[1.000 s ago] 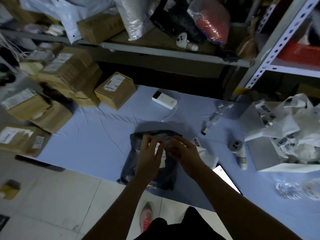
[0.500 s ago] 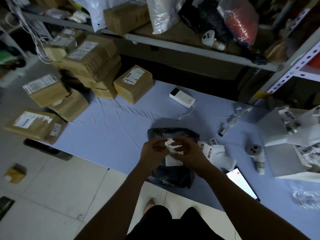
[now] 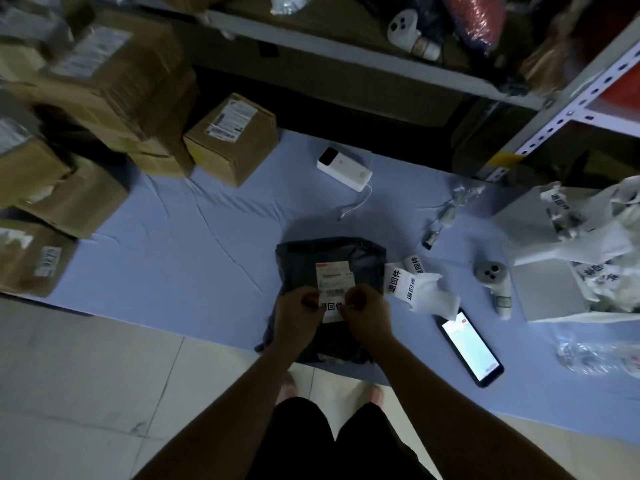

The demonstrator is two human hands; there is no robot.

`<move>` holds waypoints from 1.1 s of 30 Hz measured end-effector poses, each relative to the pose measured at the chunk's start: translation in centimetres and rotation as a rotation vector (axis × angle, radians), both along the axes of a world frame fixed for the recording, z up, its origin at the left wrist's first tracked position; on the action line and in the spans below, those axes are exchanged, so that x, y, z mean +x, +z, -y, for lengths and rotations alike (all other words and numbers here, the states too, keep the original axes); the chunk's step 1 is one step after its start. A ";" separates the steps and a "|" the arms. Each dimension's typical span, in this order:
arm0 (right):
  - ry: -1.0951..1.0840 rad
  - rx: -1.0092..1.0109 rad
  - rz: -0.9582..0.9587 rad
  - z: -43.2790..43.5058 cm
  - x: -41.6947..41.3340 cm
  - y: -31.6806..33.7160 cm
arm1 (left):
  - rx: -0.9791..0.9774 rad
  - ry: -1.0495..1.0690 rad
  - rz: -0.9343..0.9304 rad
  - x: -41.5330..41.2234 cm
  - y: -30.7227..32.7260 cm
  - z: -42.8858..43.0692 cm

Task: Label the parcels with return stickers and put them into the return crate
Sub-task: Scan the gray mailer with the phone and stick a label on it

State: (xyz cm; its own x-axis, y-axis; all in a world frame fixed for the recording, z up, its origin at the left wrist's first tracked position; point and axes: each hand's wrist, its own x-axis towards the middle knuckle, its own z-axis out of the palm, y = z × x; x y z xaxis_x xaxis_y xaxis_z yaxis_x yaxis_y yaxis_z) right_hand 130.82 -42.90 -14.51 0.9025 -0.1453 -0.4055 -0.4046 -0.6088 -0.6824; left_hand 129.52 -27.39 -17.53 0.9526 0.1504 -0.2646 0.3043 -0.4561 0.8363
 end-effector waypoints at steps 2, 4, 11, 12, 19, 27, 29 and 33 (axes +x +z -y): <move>0.069 -0.084 0.011 -0.4 -0.4 -0.9 | 0.053 -0.032 0.018 0.0 -0.7 0.5; 0.145 -0.176 0.015 -0.6 -0.7 -1.7 | 0.147 -0.122 0.065 0.2 -1.0 0.8; 0.177 -0.367 -0.046 -0.7 -1.0 -2.0 | 0.414 -0.386 0.123 0.4 -0.7 -1.2; 0.194 -0.399 -0.036 -0.3 -1.1 -2.0 | 0.407 -0.395 0.111 0.4 -0.6 -1.6; 0.115 -0.433 0.040 3.1 -1.7 -1.4 | 0.500 -0.046 0.063 -0.5 0.2 -4.0; 0.072 0.034 -0.093 3.7 -2.2 -1.5 | -0.156 0.167 -0.349 -2.8 0.6 -4.8; 0.065 0.039 -0.061 3.1 -2.6 -1.7 | -0.237 0.231 -0.339 -3.9 1.3 -4.4; 0.124 0.123 -0.033 1.5 -3.3 -2.3 | -0.237 0.420 -0.310 -7.3 1.5 -5.5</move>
State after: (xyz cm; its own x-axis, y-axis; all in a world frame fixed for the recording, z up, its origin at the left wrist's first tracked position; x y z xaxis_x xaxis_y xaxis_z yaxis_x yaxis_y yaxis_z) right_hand 127.49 -44.38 -16.80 0.8964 0.0184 -0.4429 -0.3552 -0.5679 -0.7425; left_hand 122.25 -21.91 -16.07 0.6967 0.4017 -0.5944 0.6661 -0.0546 0.7439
